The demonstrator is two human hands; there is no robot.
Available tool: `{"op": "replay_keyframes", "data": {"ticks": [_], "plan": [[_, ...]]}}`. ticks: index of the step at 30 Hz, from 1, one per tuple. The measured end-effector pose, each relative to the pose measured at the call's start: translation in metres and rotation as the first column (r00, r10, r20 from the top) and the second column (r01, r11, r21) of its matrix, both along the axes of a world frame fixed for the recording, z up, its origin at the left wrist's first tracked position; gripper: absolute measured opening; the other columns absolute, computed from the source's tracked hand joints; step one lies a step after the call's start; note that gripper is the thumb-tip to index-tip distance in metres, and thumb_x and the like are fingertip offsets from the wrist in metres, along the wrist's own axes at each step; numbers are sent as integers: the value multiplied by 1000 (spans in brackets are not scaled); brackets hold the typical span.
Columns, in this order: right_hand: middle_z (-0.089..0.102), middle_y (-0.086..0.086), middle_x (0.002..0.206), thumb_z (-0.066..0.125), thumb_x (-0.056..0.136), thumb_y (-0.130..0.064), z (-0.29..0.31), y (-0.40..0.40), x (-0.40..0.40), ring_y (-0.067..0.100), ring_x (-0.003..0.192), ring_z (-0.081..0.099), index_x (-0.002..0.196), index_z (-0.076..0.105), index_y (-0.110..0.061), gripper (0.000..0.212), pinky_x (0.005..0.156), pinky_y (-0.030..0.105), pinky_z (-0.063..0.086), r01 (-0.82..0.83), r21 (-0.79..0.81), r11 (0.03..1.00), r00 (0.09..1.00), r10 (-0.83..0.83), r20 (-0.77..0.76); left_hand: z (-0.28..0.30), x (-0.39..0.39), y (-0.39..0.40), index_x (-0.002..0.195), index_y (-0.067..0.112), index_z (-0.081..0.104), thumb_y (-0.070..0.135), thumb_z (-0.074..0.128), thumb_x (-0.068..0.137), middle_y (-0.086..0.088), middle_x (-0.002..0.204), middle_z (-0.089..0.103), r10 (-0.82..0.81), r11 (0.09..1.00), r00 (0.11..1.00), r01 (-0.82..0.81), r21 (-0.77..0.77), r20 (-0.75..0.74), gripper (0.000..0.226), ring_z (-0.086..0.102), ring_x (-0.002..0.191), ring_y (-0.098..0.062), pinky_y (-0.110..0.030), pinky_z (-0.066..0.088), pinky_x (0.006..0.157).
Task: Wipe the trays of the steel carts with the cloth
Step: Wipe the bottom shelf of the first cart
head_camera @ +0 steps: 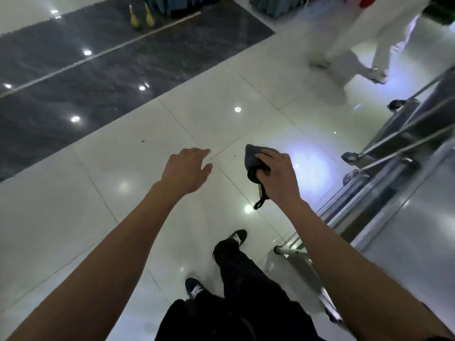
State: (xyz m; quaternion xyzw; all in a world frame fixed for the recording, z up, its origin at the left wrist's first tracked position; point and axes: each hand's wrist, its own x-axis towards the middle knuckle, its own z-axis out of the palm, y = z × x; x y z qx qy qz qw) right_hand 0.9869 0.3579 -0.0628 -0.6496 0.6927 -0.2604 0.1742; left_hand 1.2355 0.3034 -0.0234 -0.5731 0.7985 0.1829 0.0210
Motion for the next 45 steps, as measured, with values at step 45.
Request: {"op": "replay_keyframes", "data": {"ticks": [45], "plan": [[67,14,107,62,78,-2,-96,-169,-356,38,97,59,103,70,-1,26,85,43,47,958,201,202,195,-979,53,-85,-659,-379,148,25,45,42,44,103,-3,146,53,-996,66,45,954,293,76,48,51,129,-28,-45,44,103]]}}
